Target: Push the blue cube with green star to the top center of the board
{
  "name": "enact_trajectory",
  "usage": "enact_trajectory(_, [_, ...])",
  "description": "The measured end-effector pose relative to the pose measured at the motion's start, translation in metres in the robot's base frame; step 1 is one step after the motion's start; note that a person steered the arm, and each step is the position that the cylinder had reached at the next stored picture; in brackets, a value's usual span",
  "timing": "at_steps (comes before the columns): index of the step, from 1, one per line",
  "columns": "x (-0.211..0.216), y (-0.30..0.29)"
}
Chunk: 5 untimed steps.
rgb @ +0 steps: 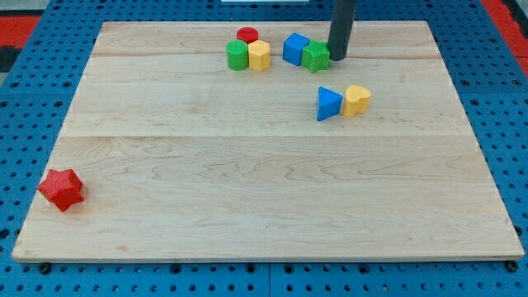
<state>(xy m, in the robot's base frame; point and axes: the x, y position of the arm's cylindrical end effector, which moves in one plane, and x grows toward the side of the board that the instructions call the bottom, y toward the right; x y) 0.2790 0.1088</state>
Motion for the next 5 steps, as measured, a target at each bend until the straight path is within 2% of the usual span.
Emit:
enact_trajectory(4, [-0.026, -0.040])
enact_trajectory(5, [-0.003, 0.002])
